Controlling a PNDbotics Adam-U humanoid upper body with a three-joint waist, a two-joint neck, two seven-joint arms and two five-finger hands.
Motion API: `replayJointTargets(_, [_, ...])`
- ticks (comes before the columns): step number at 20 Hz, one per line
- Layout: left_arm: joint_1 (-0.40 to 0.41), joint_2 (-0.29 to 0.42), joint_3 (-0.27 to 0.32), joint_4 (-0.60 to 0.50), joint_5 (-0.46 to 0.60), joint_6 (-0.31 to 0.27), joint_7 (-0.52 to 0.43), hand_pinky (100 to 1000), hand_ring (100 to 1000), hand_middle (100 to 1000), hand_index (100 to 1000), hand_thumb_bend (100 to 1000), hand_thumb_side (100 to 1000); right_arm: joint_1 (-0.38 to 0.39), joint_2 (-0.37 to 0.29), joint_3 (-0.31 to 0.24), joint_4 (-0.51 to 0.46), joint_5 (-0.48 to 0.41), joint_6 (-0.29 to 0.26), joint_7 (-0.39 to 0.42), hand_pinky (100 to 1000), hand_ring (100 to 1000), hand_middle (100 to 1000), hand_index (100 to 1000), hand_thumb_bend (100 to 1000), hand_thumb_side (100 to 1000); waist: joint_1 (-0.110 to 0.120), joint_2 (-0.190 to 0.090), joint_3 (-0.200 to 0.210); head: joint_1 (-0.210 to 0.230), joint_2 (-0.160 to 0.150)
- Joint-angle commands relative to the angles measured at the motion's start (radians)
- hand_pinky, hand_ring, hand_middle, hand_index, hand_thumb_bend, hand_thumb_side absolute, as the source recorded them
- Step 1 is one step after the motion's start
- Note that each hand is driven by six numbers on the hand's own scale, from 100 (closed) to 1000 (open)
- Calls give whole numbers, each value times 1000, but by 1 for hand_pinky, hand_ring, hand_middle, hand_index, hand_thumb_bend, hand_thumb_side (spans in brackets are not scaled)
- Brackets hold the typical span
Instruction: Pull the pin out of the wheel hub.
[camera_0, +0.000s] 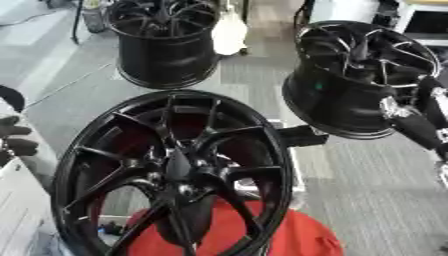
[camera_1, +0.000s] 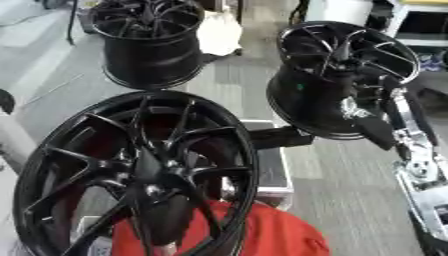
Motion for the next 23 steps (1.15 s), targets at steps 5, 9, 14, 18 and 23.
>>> replayJointTargets(5, [-12,4,-7,-10,-2,-2,-11,640,607,639,813,100,727,-20,104,56,-10,-51,-38,11,694,685,738,859,100,376,6,-6,2,-8,-3])
replayJointTargets(9, [-12,2,-7,-8,-4,-1,-11,640,607,638,813,100,728,-15,123,72,10,-73,-41,17,691,682,736,858,100,384,3,-4,2,-8,-7])
replayJointTargets(14, [-13,1,-8,-8,-5,-2,-15,641,608,639,813,100,729,-1,137,80,27,-95,-43,23,689,680,733,856,100,388,3,-4,3,-7,-9])
replayJointTargets(18, [-13,-1,-7,-7,-6,-1,-14,641,608,639,813,100,729,7,146,81,32,-113,-48,24,687,679,731,854,100,390,4,-4,5,-7,-9])
replayJointTargets(23, [-13,-3,-9,-6,-7,-1,-14,641,609,640,812,100,731,12,150,86,37,-121,-48,27,686,677,729,853,100,394,3,-3,6,-7,-9])
